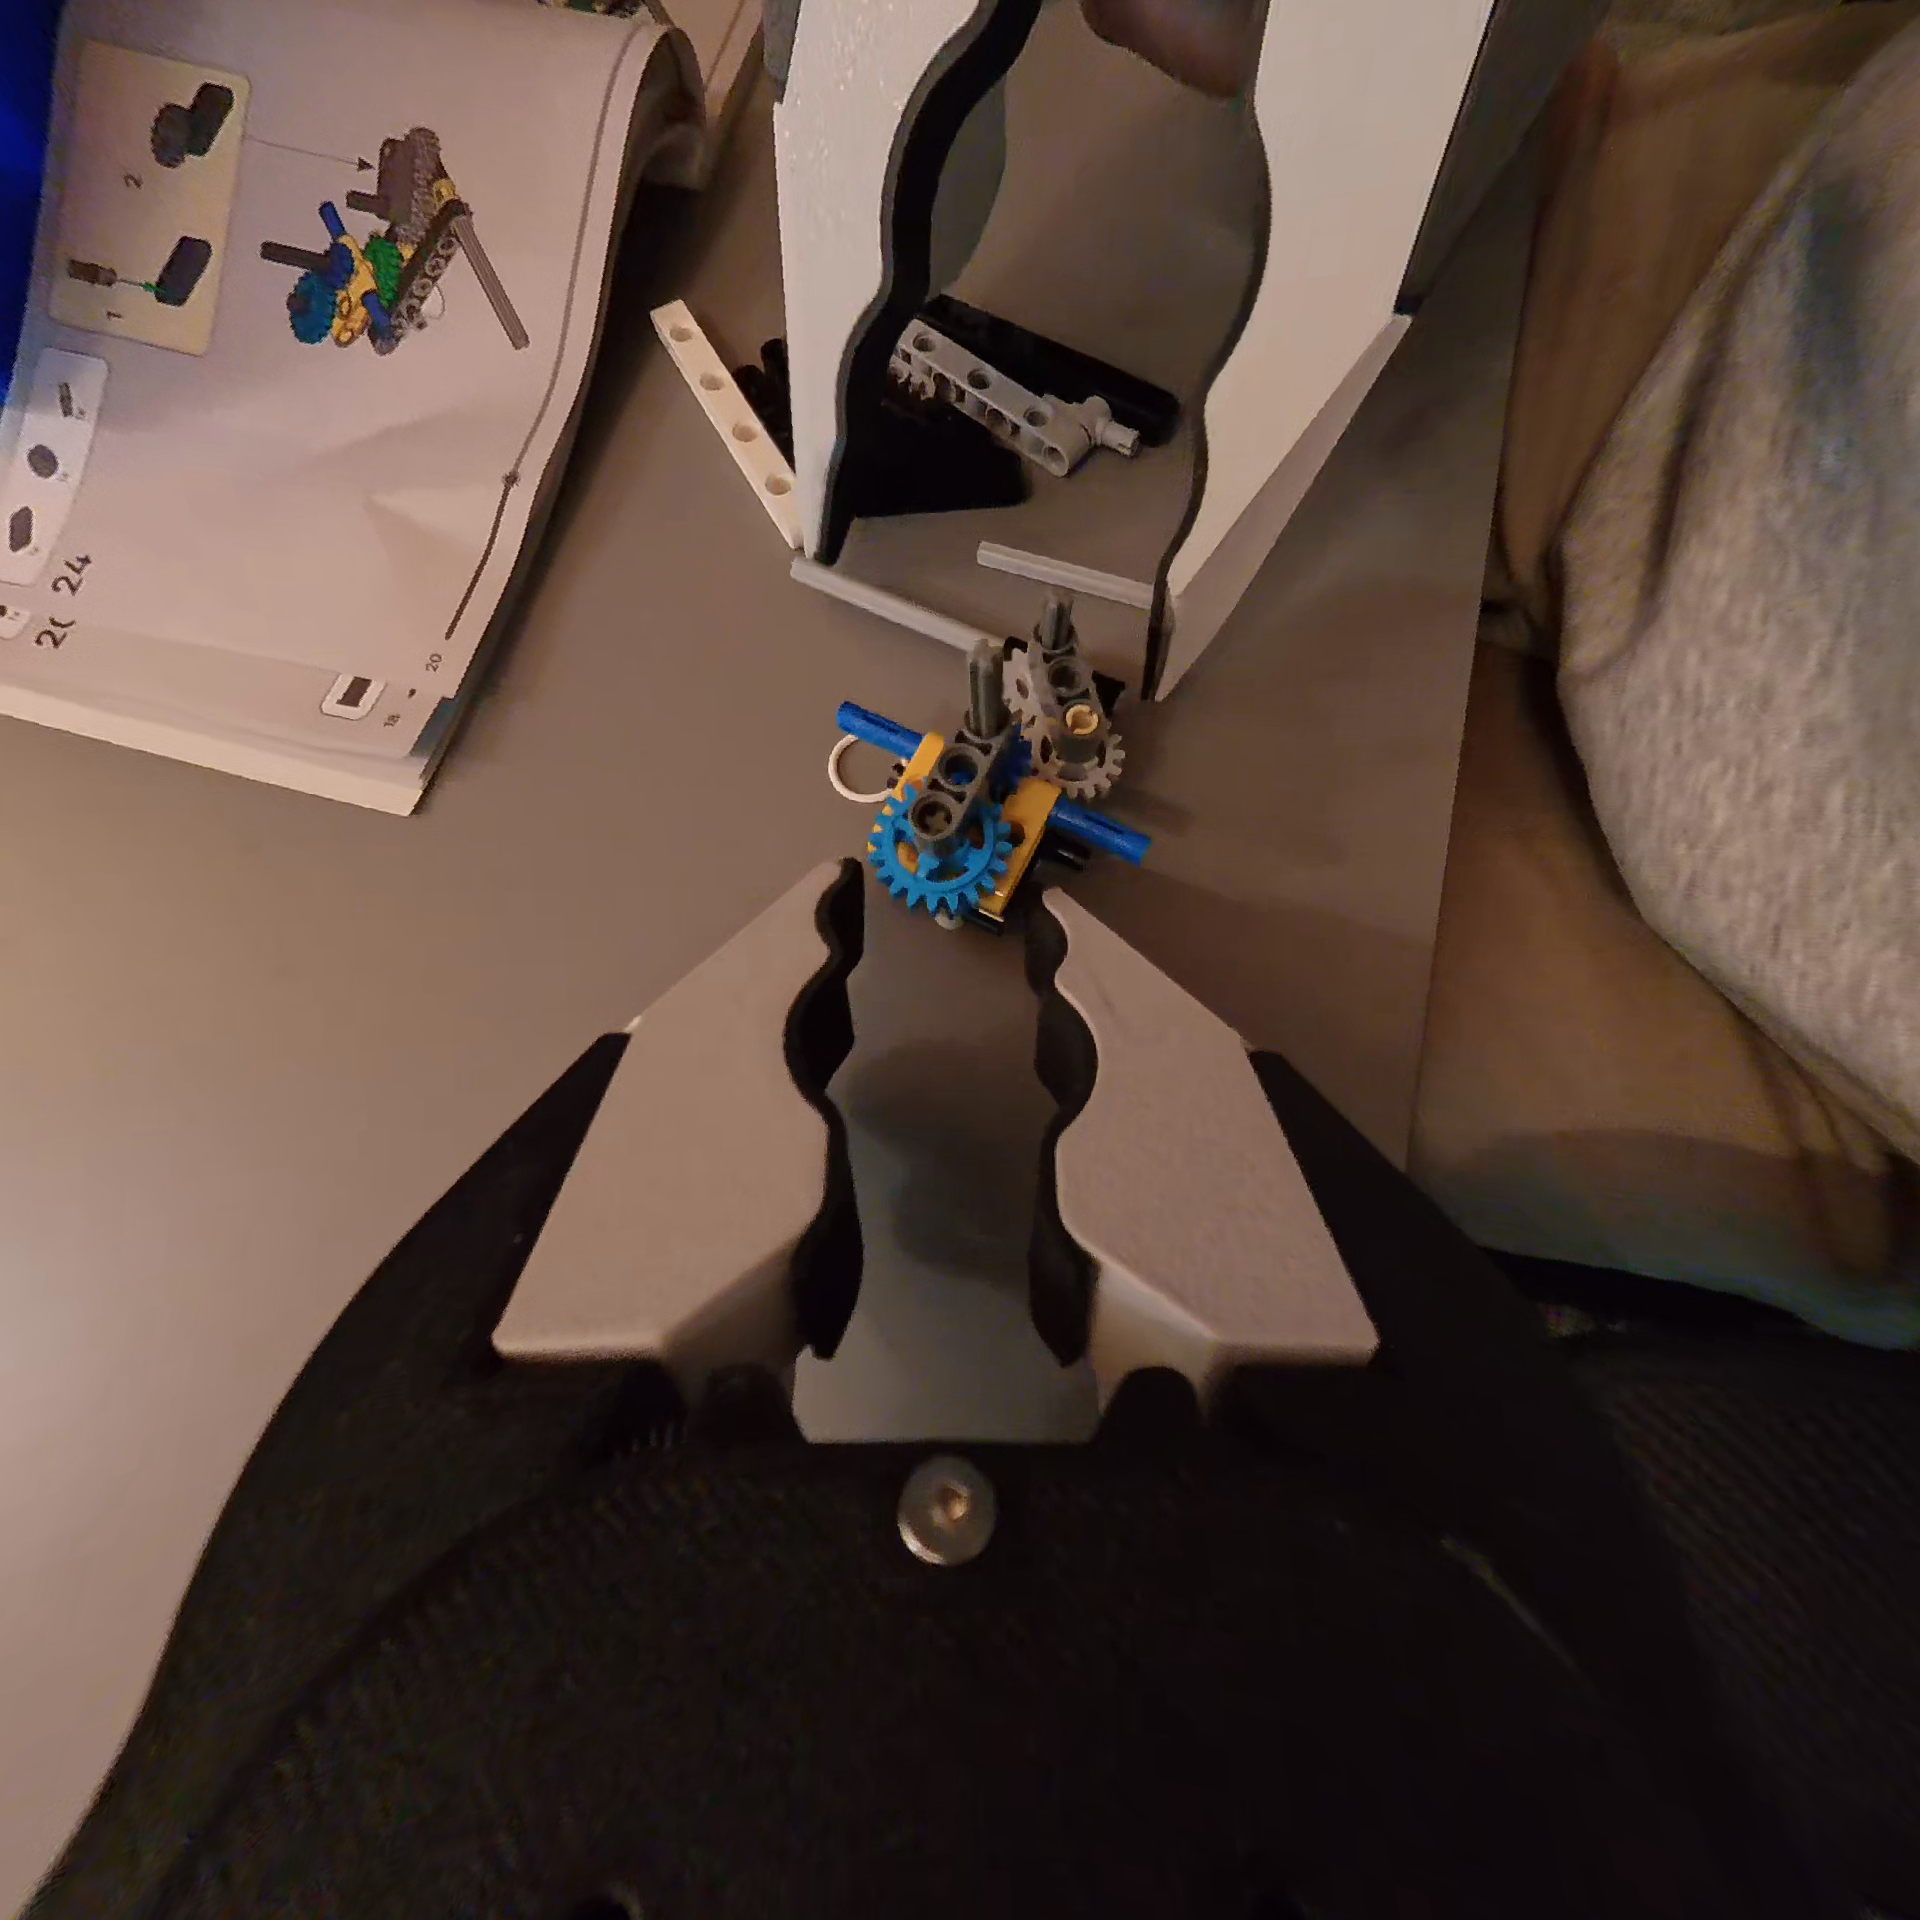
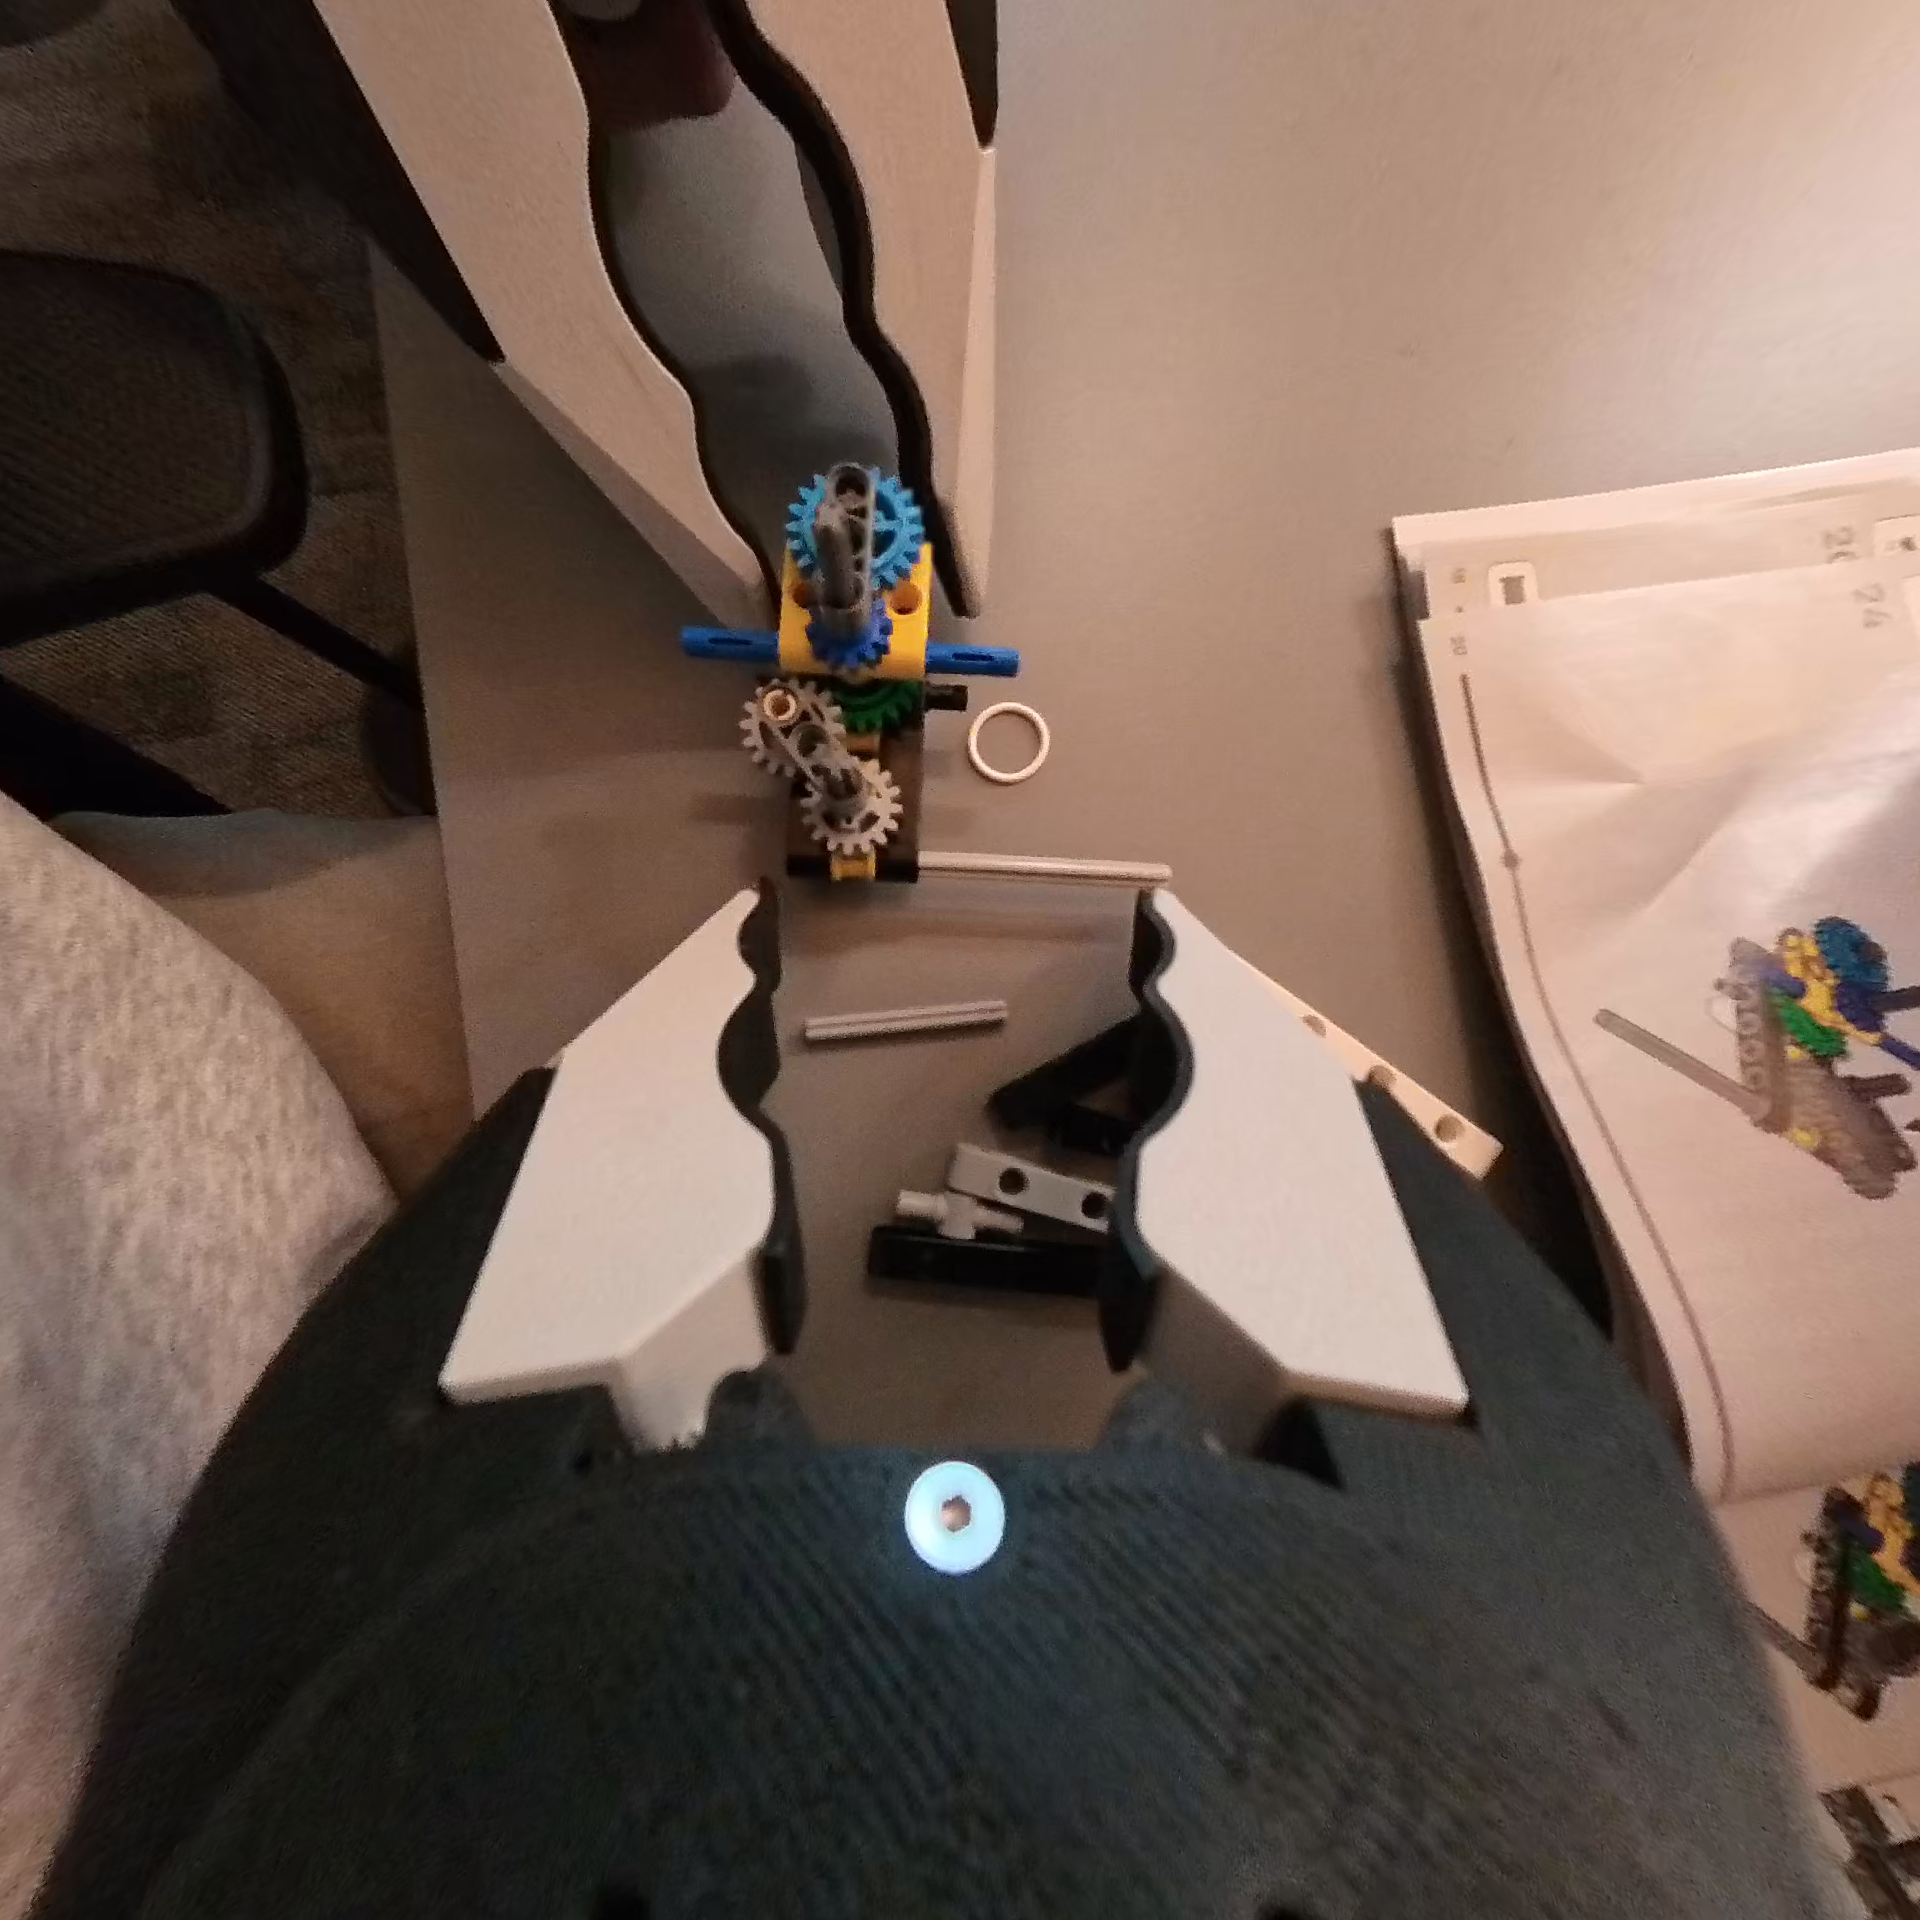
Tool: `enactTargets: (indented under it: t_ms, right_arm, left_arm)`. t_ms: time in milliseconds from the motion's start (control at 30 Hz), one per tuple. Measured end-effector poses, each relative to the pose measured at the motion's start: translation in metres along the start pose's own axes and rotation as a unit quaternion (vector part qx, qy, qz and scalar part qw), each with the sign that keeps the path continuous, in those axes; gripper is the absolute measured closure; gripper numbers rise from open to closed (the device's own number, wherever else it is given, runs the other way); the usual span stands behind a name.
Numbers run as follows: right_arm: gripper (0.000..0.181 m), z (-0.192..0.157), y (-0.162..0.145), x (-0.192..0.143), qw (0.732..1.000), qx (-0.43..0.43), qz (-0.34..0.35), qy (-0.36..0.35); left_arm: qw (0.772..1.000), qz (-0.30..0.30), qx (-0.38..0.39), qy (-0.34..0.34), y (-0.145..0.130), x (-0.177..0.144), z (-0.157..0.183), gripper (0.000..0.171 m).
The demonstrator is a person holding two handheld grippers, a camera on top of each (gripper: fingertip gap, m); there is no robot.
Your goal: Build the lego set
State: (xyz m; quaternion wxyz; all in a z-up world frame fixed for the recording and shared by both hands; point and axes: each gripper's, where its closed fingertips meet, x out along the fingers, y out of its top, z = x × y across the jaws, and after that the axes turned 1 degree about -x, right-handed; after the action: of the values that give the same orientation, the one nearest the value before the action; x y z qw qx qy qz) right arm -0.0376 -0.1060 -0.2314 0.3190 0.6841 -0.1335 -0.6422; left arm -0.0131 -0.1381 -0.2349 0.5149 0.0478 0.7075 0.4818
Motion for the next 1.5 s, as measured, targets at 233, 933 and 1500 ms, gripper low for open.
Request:
enactTargets:
  t_ms: [233, 933, 1500]
  right_arm:
    - [0.118, 0.0007, 0.0019, -0.0002, 1.000, -0.003, 0.003, -0.002]
    - [0.110, 0.0053, 0.0027, 0.0016, 1.000, -0.019, 0.005, 0.000]
    - [0.111, 0.0056, 0.0019, 0.0016, 0.999, -0.044, -0.007, -0.005]
  left_arm:
    - [1.000, 0.000, 0.004, 0.004, 0.0009, 0.0007, 0.0003, 0.147]
    - [1.000, 0.000, 0.004, -0.002, 0.0009, 0.0005, 0.0014, 0.147]
    - [1.000, 0.001, 0.008, 0.007, 0.0011, 0.0003, 0.0003, 0.147]
